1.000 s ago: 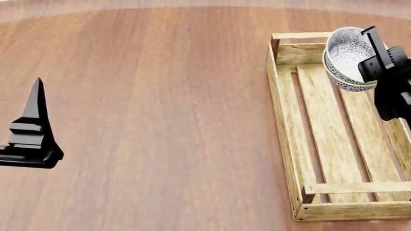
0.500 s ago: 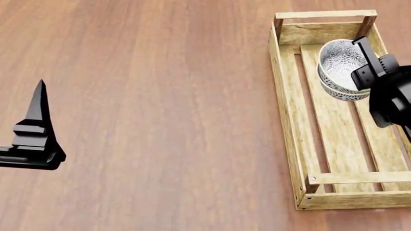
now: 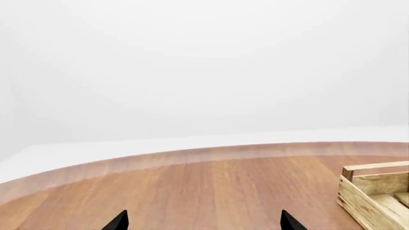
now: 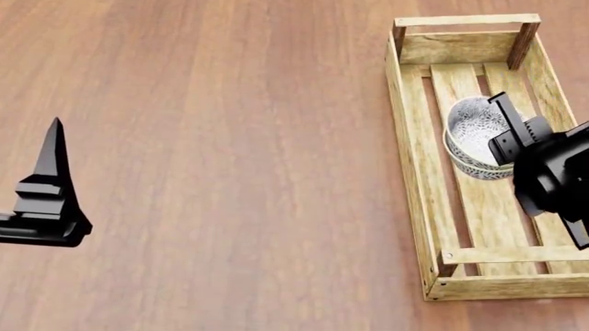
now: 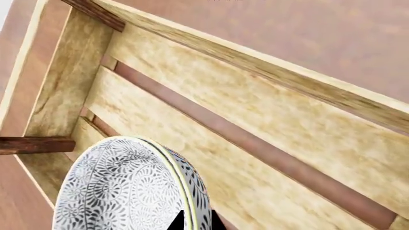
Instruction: Stack the right bowl on the left bowl and place them in the tray.
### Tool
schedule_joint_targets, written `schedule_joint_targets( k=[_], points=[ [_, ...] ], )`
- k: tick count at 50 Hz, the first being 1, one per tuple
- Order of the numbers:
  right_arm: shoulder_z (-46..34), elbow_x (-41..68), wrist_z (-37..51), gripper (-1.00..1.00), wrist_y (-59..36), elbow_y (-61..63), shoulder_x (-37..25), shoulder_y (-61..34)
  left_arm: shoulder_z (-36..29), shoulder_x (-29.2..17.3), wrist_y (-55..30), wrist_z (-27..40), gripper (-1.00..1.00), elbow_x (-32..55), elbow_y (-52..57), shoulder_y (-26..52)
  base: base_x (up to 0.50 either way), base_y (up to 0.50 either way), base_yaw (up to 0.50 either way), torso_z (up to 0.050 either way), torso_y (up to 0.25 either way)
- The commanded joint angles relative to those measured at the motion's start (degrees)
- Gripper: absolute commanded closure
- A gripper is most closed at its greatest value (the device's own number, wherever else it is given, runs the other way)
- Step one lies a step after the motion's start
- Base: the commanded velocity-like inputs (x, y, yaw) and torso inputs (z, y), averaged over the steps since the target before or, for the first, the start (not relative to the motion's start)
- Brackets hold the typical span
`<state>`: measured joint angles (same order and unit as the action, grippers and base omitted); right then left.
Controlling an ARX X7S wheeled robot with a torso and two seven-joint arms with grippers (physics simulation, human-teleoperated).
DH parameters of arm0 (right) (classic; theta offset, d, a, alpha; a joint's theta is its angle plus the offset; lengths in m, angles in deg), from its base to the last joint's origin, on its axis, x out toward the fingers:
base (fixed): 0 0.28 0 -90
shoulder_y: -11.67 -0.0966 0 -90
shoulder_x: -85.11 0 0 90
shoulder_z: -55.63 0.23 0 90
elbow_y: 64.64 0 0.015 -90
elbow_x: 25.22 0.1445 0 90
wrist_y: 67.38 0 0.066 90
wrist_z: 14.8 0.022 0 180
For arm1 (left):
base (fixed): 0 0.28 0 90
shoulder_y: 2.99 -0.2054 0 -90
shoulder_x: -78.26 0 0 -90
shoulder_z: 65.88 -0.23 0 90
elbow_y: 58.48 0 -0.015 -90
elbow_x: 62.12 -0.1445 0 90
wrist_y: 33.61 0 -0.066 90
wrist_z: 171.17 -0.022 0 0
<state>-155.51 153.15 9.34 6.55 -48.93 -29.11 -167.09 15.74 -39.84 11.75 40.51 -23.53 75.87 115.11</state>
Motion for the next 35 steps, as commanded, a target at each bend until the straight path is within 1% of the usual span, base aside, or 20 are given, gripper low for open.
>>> schedule_joint_targets(
  k=[1, 3, 20, 35],
  points=[
    [2.7, -0.3, -4.3, 1.0, 4.1, -0.7, 0.1, 1.3, 0.0, -0.3, 1.1, -0.3, -1.0, -0.3, -0.3, -0.9, 0.0, 0.0, 0.0, 0.0, 0.0],
    [2.6, -0.6, -5.5, 1.0, 4.9, -0.7, 0.2, 1.3, -0.1, -0.3, 1.2, -0.4, -1.0, -0.4, -0.4, -0.9, 0.0, 0.0, 0.0, 0.0, 0.0],
    [0.3, -0.7, -1.2, 1.0, 3.6, -0.7, 0.4, 2.2, 0.4, -0.7, 1.8, -0.1, -1.0, 0.1, 0.4, -1.9, 0.0, 0.0, 0.0, 0.0, 0.001],
    [-0.4, -0.4, -0.8, 1.0, 3.4, -0.7, 0.4, 2.7, 0.3, -1.0, 1.7, 0.2, -1.0, 0.4, 0.9, -2.0, 0.0, 0.0, 0.0, 0.0, 0.0]
  ],
)
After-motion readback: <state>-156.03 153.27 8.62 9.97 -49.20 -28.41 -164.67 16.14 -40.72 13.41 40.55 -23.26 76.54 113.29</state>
